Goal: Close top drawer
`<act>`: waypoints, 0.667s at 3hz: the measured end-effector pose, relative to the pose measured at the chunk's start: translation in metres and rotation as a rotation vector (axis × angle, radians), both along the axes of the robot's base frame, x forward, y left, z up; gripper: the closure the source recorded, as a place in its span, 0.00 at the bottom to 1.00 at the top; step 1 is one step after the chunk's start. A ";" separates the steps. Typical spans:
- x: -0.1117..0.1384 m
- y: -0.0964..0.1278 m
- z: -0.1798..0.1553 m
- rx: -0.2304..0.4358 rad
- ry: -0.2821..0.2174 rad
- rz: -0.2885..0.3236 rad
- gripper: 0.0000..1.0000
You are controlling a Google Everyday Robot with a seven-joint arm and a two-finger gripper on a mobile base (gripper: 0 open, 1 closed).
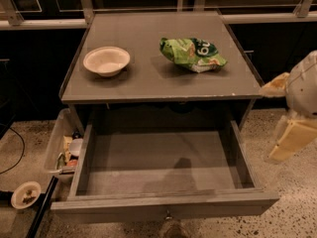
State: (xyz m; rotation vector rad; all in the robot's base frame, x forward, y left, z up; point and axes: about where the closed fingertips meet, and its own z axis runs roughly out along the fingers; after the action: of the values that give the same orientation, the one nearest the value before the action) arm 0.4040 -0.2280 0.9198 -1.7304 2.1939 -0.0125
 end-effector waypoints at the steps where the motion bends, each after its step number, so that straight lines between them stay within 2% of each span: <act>1: -0.026 -0.007 -0.038 0.016 0.023 0.020 0.42; 2: -0.054 -0.014 -0.078 0.021 0.083 0.032 0.65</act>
Offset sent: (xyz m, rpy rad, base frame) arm -0.0901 -0.0242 -0.1281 0.0282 0.1604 0.0429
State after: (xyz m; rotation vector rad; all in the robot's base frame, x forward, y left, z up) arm 0.3496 -0.2421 0.8417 -1.7845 2.2152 0.0915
